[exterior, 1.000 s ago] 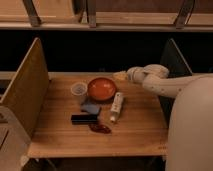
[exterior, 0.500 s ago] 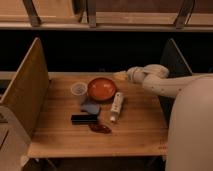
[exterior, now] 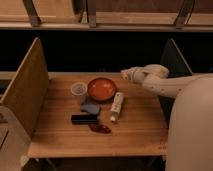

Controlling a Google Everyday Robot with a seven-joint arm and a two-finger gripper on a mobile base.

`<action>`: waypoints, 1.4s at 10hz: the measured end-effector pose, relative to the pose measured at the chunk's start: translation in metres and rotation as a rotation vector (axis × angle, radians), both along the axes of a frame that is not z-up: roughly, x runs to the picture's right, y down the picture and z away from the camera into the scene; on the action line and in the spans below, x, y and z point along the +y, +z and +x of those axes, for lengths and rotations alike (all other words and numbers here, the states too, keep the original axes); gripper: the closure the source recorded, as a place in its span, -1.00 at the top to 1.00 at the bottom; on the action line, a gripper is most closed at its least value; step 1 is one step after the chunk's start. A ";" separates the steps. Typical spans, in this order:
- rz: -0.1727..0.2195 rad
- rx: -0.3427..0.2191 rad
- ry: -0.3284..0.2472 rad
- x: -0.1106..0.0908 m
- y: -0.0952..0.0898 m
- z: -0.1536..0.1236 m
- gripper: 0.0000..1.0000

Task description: Push the eraser across the table

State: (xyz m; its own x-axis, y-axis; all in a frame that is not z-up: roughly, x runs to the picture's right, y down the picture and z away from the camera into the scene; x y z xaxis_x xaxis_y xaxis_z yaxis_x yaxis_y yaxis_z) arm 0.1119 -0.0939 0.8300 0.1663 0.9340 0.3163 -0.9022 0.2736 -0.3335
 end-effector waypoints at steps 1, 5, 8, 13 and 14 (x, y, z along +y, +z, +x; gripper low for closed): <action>-0.008 0.003 -0.002 0.003 0.000 -0.001 -1.00; -0.201 0.062 -0.095 0.098 0.010 -0.024 -1.00; -0.397 0.128 -0.245 0.205 -0.010 -0.042 -1.00; -0.488 0.162 -0.318 0.254 -0.028 -0.042 -1.00; -0.480 0.131 -0.331 0.250 -0.022 -0.060 -1.00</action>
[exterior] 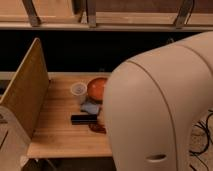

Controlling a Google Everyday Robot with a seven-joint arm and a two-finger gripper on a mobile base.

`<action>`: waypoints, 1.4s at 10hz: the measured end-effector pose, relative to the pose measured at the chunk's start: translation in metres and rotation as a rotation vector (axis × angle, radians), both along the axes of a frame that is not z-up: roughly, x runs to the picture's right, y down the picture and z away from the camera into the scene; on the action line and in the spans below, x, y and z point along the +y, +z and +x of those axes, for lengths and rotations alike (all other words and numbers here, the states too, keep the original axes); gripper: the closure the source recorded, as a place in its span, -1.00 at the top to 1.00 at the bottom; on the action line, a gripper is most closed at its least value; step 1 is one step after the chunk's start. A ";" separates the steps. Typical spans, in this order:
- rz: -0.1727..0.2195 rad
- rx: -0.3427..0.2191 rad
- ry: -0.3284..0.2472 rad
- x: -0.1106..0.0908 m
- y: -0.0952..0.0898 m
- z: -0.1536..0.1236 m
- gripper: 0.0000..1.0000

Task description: Push the eraser across the table

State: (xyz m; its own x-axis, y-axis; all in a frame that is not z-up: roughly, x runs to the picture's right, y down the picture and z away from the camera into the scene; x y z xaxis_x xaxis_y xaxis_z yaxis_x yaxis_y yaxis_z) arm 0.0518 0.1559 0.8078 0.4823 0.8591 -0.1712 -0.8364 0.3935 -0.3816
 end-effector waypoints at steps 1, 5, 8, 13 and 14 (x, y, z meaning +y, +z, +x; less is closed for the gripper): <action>-0.004 -0.052 -0.018 -0.002 0.007 -0.029 -1.00; -0.056 -0.134 -0.113 0.022 0.026 -0.082 -1.00; -0.086 -0.123 -0.142 0.031 0.039 -0.086 -1.00; -0.073 -0.253 -0.219 0.023 0.033 -0.146 -1.00; -0.066 -0.293 -0.245 0.021 0.030 -0.162 -1.00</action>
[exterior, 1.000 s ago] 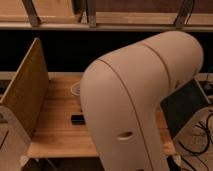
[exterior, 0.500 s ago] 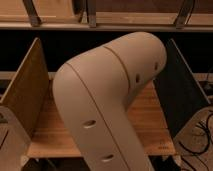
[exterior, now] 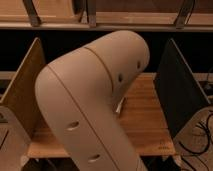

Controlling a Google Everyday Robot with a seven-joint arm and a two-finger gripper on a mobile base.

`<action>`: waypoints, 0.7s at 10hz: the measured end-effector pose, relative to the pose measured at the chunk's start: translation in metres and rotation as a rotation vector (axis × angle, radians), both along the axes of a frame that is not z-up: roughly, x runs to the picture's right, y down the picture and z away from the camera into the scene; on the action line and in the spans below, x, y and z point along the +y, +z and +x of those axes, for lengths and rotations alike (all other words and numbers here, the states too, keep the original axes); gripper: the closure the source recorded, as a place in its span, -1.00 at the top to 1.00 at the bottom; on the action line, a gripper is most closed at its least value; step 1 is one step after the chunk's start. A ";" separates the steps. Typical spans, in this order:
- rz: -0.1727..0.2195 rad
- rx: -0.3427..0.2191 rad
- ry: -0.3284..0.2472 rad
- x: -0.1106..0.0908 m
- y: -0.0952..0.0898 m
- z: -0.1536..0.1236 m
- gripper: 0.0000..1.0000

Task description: Push the eraser across the table

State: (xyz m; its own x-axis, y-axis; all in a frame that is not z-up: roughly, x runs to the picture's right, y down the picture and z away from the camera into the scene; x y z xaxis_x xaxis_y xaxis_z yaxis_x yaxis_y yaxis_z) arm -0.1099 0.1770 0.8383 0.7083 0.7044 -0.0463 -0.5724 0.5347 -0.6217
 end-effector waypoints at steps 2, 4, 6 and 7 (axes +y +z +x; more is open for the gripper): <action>0.018 -0.103 -0.061 -0.005 -0.004 -0.039 -1.00; 0.063 -0.183 -0.104 -0.021 -0.006 -0.063 -1.00; 0.131 -0.234 -0.113 -0.047 -0.013 -0.065 -1.00; 0.146 -0.230 -0.112 -0.051 -0.016 -0.057 -1.00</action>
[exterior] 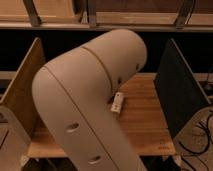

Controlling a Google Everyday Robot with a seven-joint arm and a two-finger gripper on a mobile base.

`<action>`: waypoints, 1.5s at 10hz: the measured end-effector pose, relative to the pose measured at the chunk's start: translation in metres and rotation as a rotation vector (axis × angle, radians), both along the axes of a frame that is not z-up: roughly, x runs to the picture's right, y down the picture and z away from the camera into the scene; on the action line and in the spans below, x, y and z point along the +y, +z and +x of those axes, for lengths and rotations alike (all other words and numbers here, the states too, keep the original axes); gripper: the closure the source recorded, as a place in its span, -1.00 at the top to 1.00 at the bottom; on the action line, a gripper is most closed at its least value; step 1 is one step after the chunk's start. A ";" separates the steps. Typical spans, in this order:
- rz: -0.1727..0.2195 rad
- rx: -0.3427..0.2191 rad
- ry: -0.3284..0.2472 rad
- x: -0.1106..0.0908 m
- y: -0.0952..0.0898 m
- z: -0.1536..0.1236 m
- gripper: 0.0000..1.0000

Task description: Push the eraser across the table

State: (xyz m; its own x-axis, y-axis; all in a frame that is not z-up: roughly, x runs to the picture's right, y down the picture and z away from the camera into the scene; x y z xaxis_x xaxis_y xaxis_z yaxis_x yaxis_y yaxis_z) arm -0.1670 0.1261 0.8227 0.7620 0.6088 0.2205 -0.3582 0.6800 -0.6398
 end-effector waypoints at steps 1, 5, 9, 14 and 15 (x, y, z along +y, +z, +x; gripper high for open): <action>0.011 0.022 0.008 -0.001 -0.001 0.013 -1.00; -0.006 0.101 0.033 0.016 0.002 0.052 -1.00; -0.042 0.123 -0.024 0.038 0.010 0.050 -1.00; -0.159 0.132 -0.187 0.077 0.040 0.003 -1.00; -0.160 0.123 -0.206 0.074 0.044 -0.004 -1.00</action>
